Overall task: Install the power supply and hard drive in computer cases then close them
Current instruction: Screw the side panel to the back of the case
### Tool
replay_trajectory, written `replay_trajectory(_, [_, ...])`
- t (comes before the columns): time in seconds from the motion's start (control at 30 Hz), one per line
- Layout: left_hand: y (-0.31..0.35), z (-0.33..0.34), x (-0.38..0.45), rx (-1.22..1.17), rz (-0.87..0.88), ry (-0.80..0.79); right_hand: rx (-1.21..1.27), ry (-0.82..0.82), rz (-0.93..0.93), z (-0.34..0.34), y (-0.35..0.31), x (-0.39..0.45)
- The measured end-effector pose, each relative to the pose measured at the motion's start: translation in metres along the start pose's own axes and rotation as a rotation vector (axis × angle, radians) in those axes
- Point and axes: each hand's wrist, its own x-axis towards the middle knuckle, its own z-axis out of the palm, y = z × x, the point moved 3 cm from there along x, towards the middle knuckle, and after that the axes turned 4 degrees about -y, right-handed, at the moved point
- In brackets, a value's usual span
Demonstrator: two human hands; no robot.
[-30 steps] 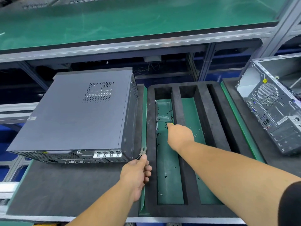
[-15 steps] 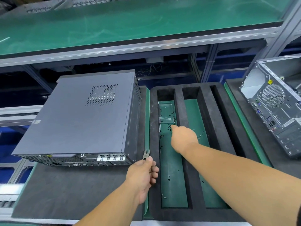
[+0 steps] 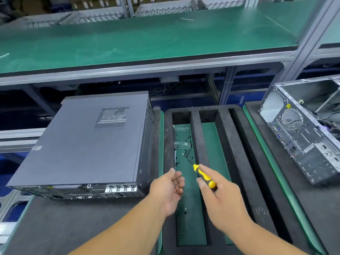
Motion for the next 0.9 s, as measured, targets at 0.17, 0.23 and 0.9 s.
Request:
replay_trajectory(0.17, [0.02, 0.029, -0.002, -0.173, -0.008, -0.127, 0.151, 0.023, -0.044, -0.015, -0.02, -0.035])
replay_trajectory(0.23, [0.027, 0.037, -0.006, -0.202, -0.01, -0.17, 0.186, 0.044, -0.036, -0.02, -0.025, -0.042])
replay_trajectory(0.9, [0.135, 0.014, -0.097, -0.122, 0.164, -0.574, 0.315, 0.223, -0.094, 0.006, -0.139, -0.077])
